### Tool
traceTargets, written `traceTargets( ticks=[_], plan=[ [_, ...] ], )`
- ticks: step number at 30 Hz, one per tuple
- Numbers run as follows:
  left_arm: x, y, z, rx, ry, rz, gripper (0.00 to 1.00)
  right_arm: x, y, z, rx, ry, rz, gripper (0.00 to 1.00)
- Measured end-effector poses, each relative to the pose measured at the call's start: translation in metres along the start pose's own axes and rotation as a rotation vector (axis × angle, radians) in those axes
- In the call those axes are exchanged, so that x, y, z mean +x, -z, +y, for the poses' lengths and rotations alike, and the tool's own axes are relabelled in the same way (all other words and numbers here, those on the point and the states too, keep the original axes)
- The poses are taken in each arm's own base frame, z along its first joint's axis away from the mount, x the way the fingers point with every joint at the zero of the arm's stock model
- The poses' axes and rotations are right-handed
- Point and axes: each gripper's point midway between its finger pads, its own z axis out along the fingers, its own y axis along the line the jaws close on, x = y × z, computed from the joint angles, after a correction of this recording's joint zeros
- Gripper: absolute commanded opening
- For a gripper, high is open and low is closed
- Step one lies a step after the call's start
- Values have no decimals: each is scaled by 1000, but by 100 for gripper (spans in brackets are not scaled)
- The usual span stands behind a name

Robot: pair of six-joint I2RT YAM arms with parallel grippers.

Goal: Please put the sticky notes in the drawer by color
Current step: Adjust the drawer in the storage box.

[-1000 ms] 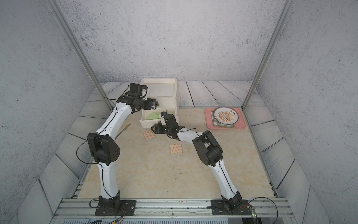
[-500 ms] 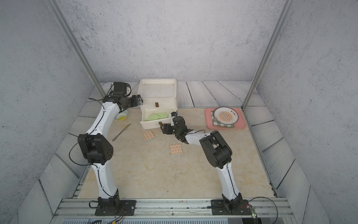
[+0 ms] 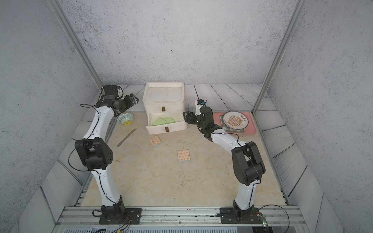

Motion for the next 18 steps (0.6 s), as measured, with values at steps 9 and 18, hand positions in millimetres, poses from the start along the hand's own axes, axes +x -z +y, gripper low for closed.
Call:
traceTargets(
  ticks=[9,18],
  plan=[
    [-29,5,-38,121,-38,-50,90,30,-2,-63,1,-156,59,70],
    [5,-63,-36,209,-25,77,87,23,-40,-50,-279,-221,129,70]
  ],
)
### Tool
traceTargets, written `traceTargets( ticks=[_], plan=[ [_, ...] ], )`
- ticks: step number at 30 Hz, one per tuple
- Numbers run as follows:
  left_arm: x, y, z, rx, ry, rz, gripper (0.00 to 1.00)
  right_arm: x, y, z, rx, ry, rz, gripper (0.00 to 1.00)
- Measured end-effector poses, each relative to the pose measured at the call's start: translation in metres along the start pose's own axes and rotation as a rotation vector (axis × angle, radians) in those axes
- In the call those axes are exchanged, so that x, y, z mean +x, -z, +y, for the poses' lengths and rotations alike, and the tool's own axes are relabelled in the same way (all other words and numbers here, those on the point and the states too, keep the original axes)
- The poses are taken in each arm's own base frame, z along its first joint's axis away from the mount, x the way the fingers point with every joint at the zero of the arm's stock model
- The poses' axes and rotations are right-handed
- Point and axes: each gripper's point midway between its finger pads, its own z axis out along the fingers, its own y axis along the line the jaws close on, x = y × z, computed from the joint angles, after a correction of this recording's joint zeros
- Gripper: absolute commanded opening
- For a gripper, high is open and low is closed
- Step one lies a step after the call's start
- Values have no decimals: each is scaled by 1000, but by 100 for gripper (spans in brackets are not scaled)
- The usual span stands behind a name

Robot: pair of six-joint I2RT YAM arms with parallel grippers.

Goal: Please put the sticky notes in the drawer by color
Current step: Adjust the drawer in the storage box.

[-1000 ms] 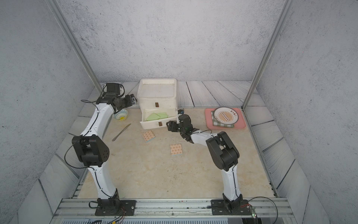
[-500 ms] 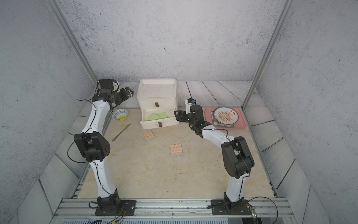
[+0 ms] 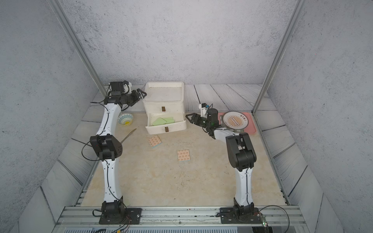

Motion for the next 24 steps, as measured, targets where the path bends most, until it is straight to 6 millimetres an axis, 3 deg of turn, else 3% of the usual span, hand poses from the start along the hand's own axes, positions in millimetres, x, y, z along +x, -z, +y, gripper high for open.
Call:
traceTargets(
  ticks=[2,6,15,24],
  plan=[
    [17,-13,2,6,18,51,86,4,-10,5,-47,-20,27,69],
    [28,-19,-14,31,-1,73,86,19,-19,17,-103,-57,77,68],
    [38,-8,-20,-14,-17,49,86,73,-20,24,-114,-137,165,68],
    [57,7,-32,-50,-23,78,85,70,3,26,-27,-83,200,68]
  ],
)
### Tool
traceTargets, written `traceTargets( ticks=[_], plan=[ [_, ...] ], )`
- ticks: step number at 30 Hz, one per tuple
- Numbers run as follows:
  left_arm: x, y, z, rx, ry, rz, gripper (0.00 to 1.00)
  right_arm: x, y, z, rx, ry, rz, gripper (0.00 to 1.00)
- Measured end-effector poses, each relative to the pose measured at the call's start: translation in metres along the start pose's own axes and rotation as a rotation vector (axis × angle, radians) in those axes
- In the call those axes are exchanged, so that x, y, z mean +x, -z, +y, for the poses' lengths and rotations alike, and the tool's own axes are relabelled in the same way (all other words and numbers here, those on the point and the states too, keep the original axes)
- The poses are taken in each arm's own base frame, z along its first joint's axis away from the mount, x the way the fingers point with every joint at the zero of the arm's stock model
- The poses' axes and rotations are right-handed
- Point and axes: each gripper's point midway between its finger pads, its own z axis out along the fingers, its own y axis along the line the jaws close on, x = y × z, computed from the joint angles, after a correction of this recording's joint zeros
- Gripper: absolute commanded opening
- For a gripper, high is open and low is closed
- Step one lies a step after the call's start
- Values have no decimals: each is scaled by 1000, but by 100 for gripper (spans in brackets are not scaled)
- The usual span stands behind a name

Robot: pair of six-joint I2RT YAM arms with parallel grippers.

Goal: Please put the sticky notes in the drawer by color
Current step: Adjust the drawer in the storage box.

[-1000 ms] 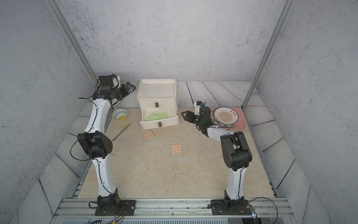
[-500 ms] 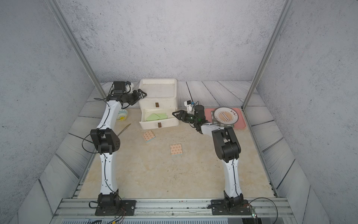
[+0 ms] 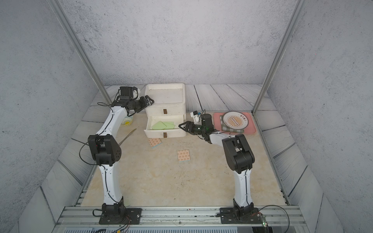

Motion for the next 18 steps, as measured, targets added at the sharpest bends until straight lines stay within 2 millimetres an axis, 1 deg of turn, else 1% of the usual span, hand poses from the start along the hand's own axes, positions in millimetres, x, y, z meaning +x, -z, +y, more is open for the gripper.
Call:
traceTargets(
  ticks=[3,6,9,11,13,15,17,18],
  plan=[
    [3,6,-6,-12,-18,23,85,-1,16,8,71,59,17,68],
    [-3,21,-20,-25,-52,24,85,0,36,26,132,134,21,68],
    [-15,40,-38,-30,-103,-13,85,14,55,46,183,203,32,68],
    [-19,52,-59,-4,-143,-38,84,28,64,55,210,235,53,68],
    [-21,62,-85,38,-184,-61,78,42,66,63,220,256,85,67],
    [-23,70,-114,95,-228,-86,75,55,61,70,221,274,121,66],
    [-27,74,-144,167,-272,-114,75,76,50,79,218,294,172,66],
    [-28,74,-153,193,-285,-123,75,85,45,84,207,304,192,66]
  ],
)
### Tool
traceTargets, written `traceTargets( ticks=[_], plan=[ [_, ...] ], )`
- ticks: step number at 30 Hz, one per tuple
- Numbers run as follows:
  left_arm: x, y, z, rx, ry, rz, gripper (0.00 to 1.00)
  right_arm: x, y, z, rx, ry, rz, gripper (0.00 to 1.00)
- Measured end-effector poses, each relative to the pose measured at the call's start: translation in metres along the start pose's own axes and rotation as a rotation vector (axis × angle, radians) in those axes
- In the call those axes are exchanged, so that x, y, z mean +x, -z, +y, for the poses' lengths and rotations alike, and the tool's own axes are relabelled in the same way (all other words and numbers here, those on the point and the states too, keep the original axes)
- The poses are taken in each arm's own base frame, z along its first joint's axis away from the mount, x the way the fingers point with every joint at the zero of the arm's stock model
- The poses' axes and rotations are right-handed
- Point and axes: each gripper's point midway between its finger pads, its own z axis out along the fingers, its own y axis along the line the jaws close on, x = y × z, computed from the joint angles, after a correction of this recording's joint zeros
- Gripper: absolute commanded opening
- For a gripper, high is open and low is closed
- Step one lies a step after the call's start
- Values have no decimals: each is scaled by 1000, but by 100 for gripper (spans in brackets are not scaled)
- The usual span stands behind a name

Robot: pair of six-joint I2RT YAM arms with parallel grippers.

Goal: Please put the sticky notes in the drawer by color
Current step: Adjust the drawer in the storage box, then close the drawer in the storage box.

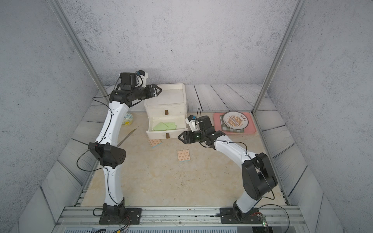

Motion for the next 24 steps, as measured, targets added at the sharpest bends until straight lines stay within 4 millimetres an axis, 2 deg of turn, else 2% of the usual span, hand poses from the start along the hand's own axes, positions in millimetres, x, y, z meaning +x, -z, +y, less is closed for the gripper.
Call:
traceTargets(
  ticks=[2,4,9,10,18,24],
  plan=[
    [-1,-12,-7,38,-12,-9,75,9,-10,20,-36,29,24,64],
    [8,-28,1,42,-5,10,75,14,-18,33,-64,44,38,63],
    [56,-79,43,0,50,124,75,14,-35,23,-60,23,46,63],
    [58,-86,48,1,43,120,75,16,-37,21,-58,19,52,63],
    [61,-88,51,4,23,119,75,16,-59,11,-50,9,49,62],
    [62,-89,52,7,9,111,76,9,-103,-3,-25,5,4,62]
  ],
)
